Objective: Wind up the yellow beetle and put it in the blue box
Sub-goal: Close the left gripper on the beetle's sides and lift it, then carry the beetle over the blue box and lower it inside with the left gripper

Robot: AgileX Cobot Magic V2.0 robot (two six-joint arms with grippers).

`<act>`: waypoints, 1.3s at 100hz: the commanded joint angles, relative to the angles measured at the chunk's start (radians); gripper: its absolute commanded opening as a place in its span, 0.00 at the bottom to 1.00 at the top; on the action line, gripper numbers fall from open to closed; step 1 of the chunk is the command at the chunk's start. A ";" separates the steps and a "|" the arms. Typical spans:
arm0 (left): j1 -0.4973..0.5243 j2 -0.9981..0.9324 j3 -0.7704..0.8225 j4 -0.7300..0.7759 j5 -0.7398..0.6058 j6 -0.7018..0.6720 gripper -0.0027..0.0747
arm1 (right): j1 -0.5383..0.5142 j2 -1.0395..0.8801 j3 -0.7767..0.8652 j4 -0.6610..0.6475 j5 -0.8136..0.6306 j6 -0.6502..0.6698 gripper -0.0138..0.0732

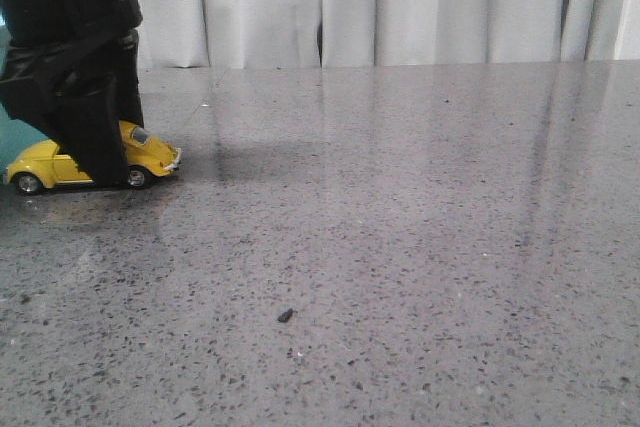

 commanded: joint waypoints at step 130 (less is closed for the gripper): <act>0.236 -0.218 -0.413 0.126 0.110 -0.592 0.03 | 0.002 0.013 -0.021 -0.033 -0.053 -0.004 0.10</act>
